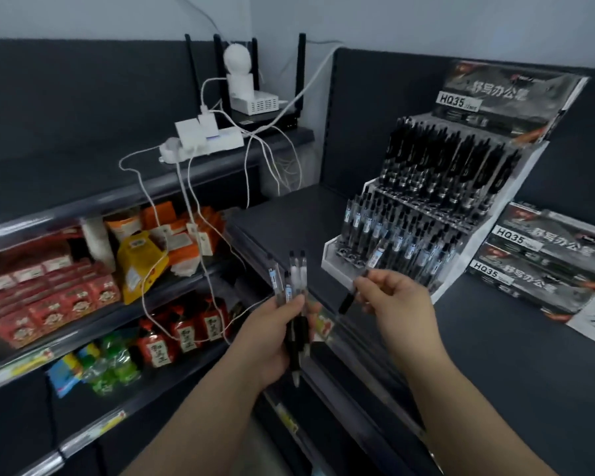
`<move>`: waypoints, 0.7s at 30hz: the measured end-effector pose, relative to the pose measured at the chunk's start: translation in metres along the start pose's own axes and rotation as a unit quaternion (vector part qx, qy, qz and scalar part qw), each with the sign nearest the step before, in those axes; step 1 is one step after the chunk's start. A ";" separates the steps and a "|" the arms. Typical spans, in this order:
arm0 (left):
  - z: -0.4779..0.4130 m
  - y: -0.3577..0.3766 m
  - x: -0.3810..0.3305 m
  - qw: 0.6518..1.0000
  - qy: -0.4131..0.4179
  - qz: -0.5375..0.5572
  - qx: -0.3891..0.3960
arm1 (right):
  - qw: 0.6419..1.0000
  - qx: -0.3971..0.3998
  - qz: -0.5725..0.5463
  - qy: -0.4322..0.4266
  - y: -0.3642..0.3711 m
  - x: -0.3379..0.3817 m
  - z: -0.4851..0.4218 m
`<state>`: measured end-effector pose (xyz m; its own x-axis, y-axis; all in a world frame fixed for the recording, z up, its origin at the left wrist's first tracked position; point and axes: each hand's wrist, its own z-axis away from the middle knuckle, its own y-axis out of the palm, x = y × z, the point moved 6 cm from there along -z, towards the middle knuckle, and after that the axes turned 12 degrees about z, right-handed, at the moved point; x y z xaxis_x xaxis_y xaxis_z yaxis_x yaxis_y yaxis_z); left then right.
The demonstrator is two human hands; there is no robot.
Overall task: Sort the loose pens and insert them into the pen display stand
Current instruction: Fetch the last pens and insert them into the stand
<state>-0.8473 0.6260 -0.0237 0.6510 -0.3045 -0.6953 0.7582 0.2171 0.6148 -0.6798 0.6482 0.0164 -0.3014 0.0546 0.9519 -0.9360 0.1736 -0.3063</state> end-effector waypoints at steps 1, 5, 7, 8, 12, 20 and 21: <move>-0.009 0.003 -0.003 1.000 0.001 -0.002 -0.001 | 1.000 -0.016 0.013 -0.011 -0.003 0.003 -0.011; -0.036 0.010 -0.020 1.000 0.002 -0.006 -0.006 | 0.995 -0.061 0.049 -0.054 -0.001 0.016 -0.047; -0.048 0.010 -0.026 1.000 0.011 -0.012 -0.006 | 0.992 -0.082 0.070 -0.072 0.004 0.019 -0.059; -0.054 0.010 -0.029 1.000 0.015 -0.013 -0.003 | 0.990 -0.089 0.081 -0.078 0.007 0.021 -0.062; -0.074 0.012 -0.034 1.000 0.008 -0.018 0.011 | 0.982 -0.108 0.120 -0.102 0.012 0.029 -0.067; -0.111 0.016 -0.056 0.993 -0.027 -0.055 0.099 | 0.958 -0.184 0.205 -0.085 0.032 0.042 -0.074; -0.115 0.017 -0.059 0.992 -0.035 -0.052 0.108 | 0.951 -0.194 0.229 -0.079 0.035 0.043 -0.074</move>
<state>-0.8687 0.7541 -0.0155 0.5592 -0.3800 -0.7368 0.7911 -0.0210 0.6113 -0.7123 0.7295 0.0468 -0.7139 0.0679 0.6970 -0.5715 0.5187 -0.6359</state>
